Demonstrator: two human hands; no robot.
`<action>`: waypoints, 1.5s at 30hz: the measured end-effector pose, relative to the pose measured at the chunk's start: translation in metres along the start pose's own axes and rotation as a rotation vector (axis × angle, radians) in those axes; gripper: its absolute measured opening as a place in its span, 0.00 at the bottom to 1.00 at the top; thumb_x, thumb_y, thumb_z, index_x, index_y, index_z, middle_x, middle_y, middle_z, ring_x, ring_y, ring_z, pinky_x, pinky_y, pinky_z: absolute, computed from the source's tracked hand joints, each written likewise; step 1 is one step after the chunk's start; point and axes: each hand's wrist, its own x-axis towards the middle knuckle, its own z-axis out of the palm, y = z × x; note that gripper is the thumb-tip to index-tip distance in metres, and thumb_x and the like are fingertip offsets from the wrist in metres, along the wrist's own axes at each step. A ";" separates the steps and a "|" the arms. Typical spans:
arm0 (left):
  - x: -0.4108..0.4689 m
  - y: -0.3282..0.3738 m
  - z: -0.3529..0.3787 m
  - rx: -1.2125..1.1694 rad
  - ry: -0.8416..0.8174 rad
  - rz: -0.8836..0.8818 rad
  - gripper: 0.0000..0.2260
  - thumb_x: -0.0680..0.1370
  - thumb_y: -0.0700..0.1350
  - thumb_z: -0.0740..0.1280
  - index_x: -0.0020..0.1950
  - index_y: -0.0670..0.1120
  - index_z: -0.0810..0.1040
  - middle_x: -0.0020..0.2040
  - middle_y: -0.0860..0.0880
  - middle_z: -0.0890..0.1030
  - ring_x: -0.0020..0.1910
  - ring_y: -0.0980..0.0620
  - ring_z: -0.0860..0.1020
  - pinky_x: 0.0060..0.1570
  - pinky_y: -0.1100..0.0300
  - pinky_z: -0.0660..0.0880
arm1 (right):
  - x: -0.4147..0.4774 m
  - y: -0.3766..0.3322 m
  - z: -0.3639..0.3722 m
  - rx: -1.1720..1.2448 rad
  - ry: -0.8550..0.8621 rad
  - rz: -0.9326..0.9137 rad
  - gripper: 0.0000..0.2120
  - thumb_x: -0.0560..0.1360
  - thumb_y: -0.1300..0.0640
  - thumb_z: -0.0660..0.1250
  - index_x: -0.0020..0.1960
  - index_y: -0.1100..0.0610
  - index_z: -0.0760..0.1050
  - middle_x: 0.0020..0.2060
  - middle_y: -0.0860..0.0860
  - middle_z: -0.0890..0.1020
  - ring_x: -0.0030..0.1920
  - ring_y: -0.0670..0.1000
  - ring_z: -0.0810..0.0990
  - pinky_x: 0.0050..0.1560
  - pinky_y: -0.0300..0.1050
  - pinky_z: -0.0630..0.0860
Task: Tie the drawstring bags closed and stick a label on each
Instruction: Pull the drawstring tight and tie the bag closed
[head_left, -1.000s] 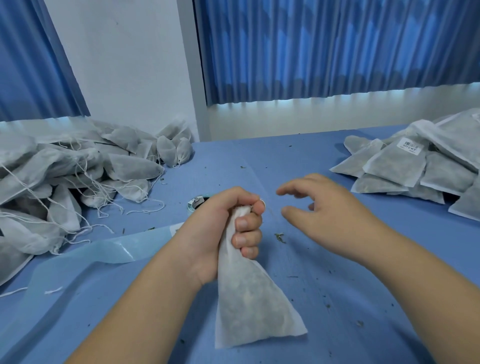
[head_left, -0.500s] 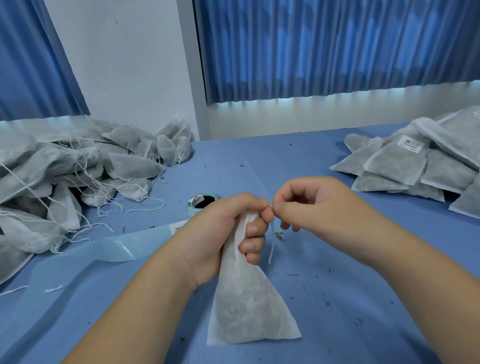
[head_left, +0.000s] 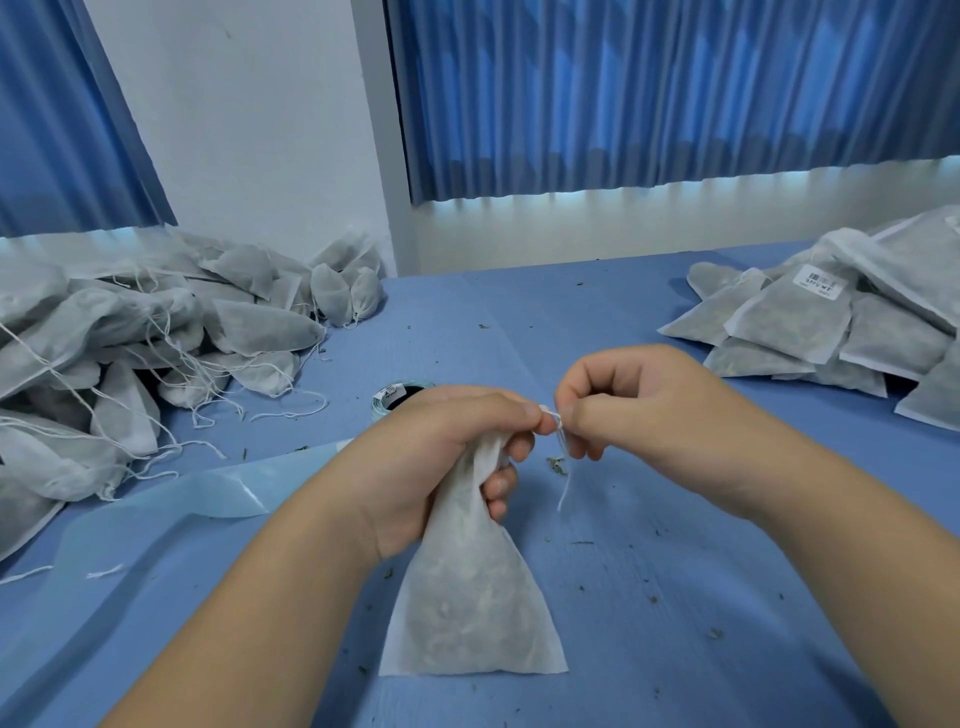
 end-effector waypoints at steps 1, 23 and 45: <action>0.000 0.000 0.001 0.011 0.022 0.000 0.03 0.68 0.44 0.71 0.37 0.45 0.82 0.33 0.48 0.74 0.23 0.53 0.69 0.25 0.61 0.70 | 0.000 0.000 0.000 -0.010 -0.001 0.002 0.12 0.71 0.63 0.66 0.32 0.51 0.78 0.29 0.49 0.80 0.32 0.44 0.77 0.35 0.33 0.73; -0.001 -0.003 0.008 0.257 0.320 0.050 0.09 0.75 0.46 0.72 0.37 0.44 0.80 0.32 0.47 0.78 0.24 0.50 0.73 0.30 0.59 0.72 | 0.003 0.006 0.014 -0.140 0.215 -0.026 0.09 0.70 0.65 0.68 0.39 0.52 0.82 0.32 0.51 0.84 0.37 0.54 0.83 0.37 0.47 0.78; -0.005 0.002 0.009 0.165 0.250 0.017 0.14 0.78 0.45 0.68 0.32 0.47 0.80 0.28 0.53 0.76 0.23 0.53 0.69 0.28 0.63 0.68 | 0.001 0.002 0.014 -0.164 0.156 0.119 0.05 0.70 0.56 0.69 0.36 0.54 0.81 0.30 0.51 0.83 0.31 0.42 0.81 0.41 0.59 0.79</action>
